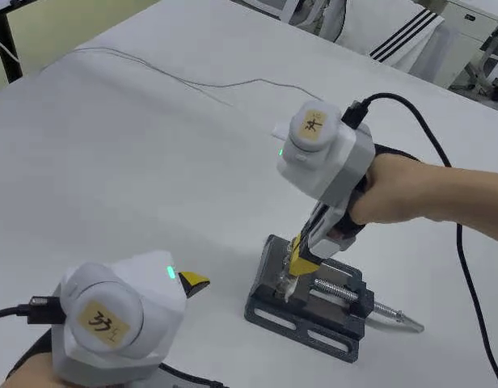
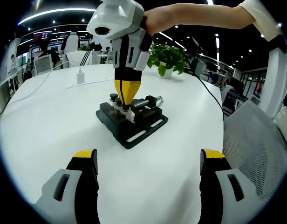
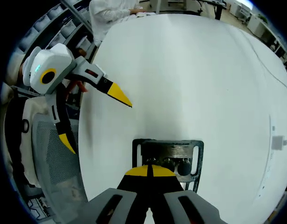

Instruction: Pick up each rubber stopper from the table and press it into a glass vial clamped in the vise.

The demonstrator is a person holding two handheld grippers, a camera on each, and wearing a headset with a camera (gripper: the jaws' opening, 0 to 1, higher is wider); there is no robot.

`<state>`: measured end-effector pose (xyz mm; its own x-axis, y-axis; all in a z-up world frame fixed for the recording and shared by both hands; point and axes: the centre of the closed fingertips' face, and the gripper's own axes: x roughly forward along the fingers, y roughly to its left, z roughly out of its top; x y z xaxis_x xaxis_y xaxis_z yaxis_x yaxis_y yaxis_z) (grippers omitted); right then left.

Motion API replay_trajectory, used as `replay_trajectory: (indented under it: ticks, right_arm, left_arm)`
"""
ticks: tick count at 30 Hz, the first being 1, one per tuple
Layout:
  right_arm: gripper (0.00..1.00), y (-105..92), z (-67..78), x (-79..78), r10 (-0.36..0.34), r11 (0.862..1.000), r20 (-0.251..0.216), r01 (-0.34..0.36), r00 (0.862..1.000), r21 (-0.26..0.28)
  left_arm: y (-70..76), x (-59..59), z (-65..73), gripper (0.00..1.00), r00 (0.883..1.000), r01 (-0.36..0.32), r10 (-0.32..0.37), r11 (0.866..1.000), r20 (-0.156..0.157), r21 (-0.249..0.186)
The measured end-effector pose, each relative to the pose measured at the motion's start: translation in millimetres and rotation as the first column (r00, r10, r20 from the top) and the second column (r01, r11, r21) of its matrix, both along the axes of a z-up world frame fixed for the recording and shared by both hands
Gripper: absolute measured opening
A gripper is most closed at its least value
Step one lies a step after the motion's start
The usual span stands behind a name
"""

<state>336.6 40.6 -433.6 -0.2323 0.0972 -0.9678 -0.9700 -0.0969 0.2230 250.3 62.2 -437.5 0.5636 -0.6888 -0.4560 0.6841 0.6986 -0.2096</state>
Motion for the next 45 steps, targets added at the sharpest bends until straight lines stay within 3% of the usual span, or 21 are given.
replay_trajectory:
  ticks: [7,16,26,31,39,45]
  right_arm:
    - [0.0,1.0,-1.1,-1.9,-0.003,1.0,0.009,0.003,1.0,-0.003]
    - [0.0,0.1,-1.1,-3.0,0.059,0.998,0.044,-0.058,0.997,-0.032]
    - [0.0,-1.9,0.3,-2.9,0.054,0.998,0.079,-0.054,0.995,-0.011]
    - [0.0,-2.7,1.6,-3.9,0.074,0.997,0.095,-0.076,0.993,0.02]
    - [0.0,-2.2,2.5,-5.6,0.068,0.99,0.145,-0.085,0.987,0.114]
    - [0.0,-1.9,1.9,-5.8,-0.005,0.981,0.176,-0.029,0.984,0.189]
  left_arm:
    - [0.6,1.2,2.9,0.9,1.0,-0.003,0.003,1.0,0.006,0.002]
    - [1.4,0.6,6.8,0.9,1.0,-0.004,0.004,1.0,0.013,0.009]
    - [8.7,2.8,23.7,0.9,0.998,-0.031,0.029,0.999,0.048,0.037]
    - [12.8,-1.8,29.7,0.9,0.998,-0.03,0.026,0.997,0.056,0.066]
    - [20.4,-1.3,37.9,0.91,0.996,-0.055,0.048,0.994,0.075,0.095]
    - [24.1,-1.4,45.2,0.91,0.993,-0.088,0.079,0.991,0.092,0.1]
